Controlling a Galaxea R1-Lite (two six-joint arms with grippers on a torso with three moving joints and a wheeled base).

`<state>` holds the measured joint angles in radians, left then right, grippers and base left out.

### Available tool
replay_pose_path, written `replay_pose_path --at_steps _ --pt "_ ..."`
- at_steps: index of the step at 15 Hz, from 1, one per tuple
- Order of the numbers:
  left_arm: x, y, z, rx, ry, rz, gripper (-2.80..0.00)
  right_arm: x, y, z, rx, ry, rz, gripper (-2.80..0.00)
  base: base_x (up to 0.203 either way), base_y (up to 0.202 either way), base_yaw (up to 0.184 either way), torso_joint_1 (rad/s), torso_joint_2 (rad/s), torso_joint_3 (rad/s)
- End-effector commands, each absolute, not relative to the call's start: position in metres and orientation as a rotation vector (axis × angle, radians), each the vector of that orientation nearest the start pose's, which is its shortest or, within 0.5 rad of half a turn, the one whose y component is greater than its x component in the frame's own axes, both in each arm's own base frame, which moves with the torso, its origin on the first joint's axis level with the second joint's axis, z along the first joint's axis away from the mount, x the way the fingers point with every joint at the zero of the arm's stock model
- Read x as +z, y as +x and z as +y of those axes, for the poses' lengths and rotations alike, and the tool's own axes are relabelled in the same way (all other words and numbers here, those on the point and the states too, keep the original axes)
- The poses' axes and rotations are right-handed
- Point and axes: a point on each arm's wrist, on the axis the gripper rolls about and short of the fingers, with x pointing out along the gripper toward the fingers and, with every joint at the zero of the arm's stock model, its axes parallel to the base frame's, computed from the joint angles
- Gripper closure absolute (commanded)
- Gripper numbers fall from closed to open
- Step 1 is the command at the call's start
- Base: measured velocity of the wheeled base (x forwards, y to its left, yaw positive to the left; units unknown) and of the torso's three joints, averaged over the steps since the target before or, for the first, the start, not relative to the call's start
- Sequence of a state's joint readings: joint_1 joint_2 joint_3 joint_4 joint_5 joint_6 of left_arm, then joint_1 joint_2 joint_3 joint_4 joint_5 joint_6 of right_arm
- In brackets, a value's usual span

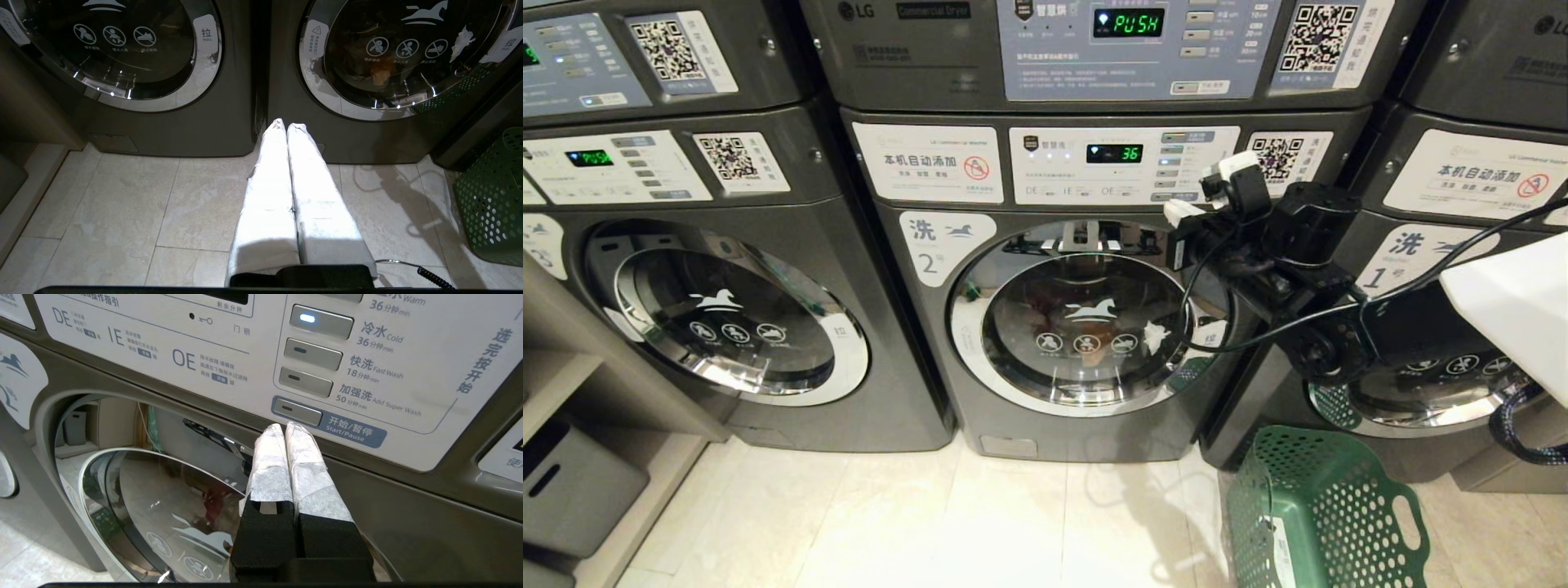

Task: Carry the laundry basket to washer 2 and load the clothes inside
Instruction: Press the washing machine switch

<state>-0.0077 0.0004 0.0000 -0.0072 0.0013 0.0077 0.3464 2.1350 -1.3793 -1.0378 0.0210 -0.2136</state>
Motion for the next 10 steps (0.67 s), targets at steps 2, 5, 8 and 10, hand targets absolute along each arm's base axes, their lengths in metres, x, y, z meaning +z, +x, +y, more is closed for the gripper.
replay_pose_path --at_steps 2,5,8,10 --pt "0.0762 -0.0229 0.0002 -0.006 0.008 -0.009 0.00 0.2198 0.4153 0.1506 0.331 -0.163 -0.338 0.00 0.000 0.000 0.000 0.000 0.00 0.000" --pt "0.0762 -0.0229 0.0002 -0.006 0.008 -0.009 0.00 0.2159 0.4176 0.1514 0.332 -0.164 -0.330 0.00 0.000 0.000 0.000 0.000 0.00 0.000" --pt "0.0762 -0.0229 0.0002 -0.006 0.008 -0.009 0.00 0.2178 0.4190 0.1519 0.331 -0.163 -0.340 0.00 0.000 0.000 0.000 0.000 0.00 0.000" --pt "0.0762 -0.0229 0.0002 -0.006 0.008 -0.009 0.00 0.2189 0.4219 0.1525 0.327 -0.161 -0.350 0.00 0.000 0.000 0.000 0.000 0.00 0.000"
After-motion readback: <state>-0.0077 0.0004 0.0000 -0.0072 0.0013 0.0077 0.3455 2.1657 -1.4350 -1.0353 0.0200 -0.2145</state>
